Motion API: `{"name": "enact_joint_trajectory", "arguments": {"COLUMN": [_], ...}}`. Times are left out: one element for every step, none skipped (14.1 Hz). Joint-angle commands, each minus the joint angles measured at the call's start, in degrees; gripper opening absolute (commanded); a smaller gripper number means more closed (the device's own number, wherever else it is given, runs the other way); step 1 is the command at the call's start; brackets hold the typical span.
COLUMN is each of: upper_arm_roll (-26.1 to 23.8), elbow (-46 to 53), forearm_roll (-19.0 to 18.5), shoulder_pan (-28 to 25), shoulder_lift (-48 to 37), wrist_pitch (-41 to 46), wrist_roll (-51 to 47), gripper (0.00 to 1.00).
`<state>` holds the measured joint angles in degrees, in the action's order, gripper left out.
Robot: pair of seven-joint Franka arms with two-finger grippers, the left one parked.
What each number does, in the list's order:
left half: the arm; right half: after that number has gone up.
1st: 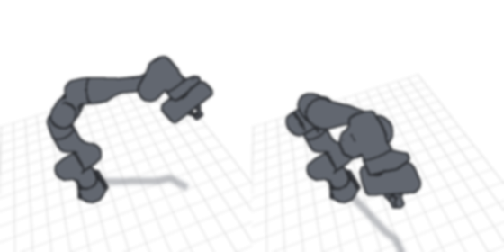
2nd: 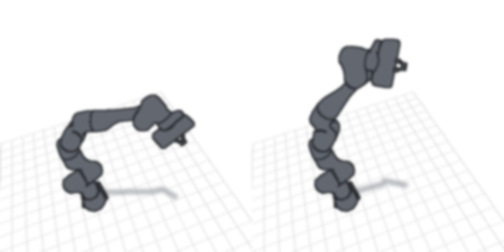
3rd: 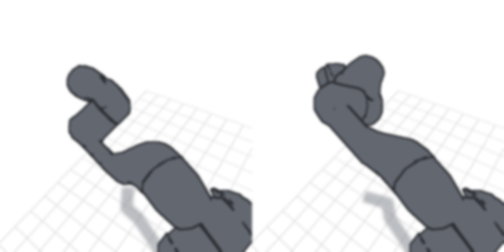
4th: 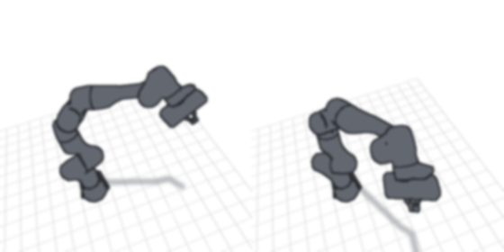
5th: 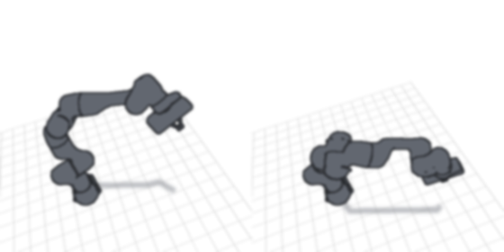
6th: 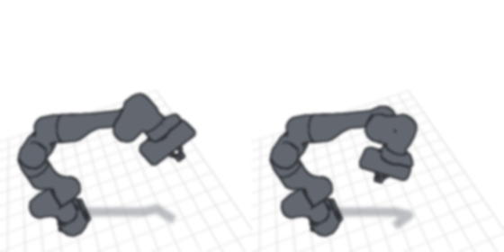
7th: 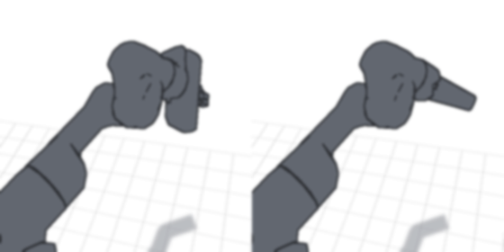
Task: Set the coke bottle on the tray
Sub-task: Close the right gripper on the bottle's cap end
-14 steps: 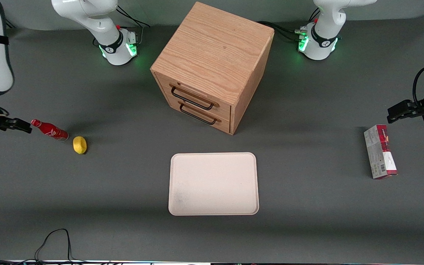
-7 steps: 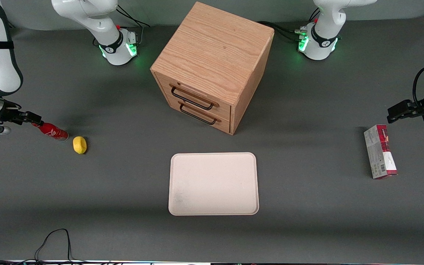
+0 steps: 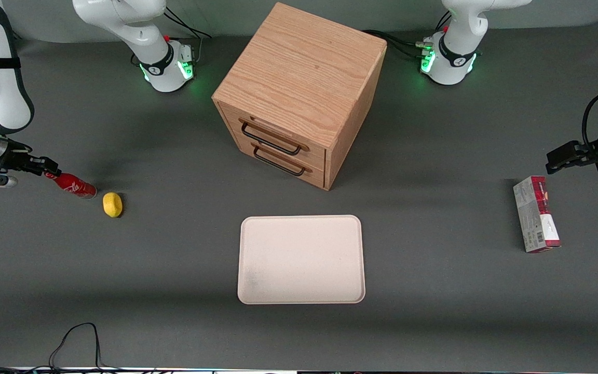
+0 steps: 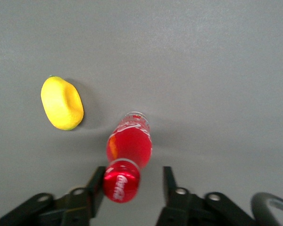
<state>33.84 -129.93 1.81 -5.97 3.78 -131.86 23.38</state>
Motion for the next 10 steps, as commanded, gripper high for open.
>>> {"name": "enact_joint_trajectory", "arguments": {"upper_arm_roll": [-0.44, -0.96, -1.93, -2.81, -3.51, -5.08, -6.32, -7.37, -8.43, -9.31], "elbow": [-0.94, -0.86, -0.77, -0.51, 0.19, 1.77, 4.83, 8.86, 12.56, 16.68], "forearm_roll": [1.00, 1.00, 1.00, 1.00, 1.00, 0.91, 0.48, 0.04, 0.03, 0.03], "shoulder_pan": [-0.09, -0.18, -0.09, -0.18, -0.27, -0.36, -0.44, -0.45, -0.45, -0.36], "shoulder_lift": [-0.35, 0.00, 0.18, 0.18, -0.26, -0.70, -0.96, -0.97, -0.88, -0.88], "wrist_pitch": [-2.17, -2.43, -2.52, -2.44, -2.09, -0.43, 4.11, 8.51, 12.29, 16.24], "wrist_roll": [0.96, 0.88, 0.53, -0.35, -1.75, -3.07, -5.17, -7.80, -9.04, -9.84], "gripper": [0.00, 0.00, 0.00, 0.00, 0.00, 0.00, 0.00, 0.00, 0.00, 0.00]}}
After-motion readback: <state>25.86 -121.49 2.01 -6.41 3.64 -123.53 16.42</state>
